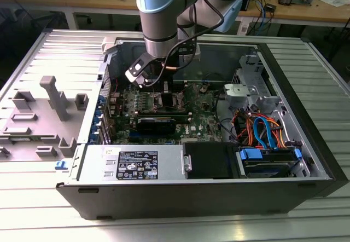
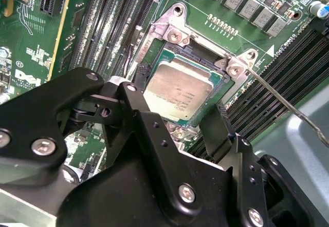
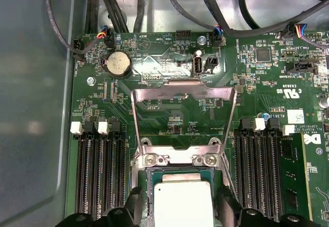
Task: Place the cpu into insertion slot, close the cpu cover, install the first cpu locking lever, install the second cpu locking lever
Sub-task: 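Place the cpu into insertion slot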
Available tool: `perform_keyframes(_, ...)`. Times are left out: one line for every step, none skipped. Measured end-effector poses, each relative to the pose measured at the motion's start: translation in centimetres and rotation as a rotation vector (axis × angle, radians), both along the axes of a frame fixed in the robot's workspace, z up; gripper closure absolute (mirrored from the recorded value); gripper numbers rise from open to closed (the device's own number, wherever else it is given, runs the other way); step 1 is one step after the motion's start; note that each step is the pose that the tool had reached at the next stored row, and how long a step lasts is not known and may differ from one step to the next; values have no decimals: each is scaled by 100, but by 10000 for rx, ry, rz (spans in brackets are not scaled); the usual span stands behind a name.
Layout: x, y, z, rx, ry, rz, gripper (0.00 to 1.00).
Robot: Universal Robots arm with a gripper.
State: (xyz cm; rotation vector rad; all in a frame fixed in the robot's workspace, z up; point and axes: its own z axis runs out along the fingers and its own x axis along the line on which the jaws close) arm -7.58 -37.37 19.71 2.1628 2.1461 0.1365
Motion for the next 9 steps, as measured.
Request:
perform_keyframes(0, 0, 0, 0, 0, 0, 31)
perform_keyframes(0, 0, 0, -1, 0, 1, 31)
perform_keyframes(0, 0, 0, 0, 0, 0, 31)
perform_keyframes(-7, 0, 0, -1, 0, -2, 31)
perform_keyframes(-15, 0, 0, -1, 1, -3, 31)
perform_keyframes(-22, 0, 0, 0, 0, -3, 31)
perform_keyframes(-31, 1, 0, 0, 0, -3, 31)
perform_keyframes(-35, 1, 0, 0, 0, -2, 31)
perform_keyframes(-40, 0, 0, -1, 0, -2, 31)
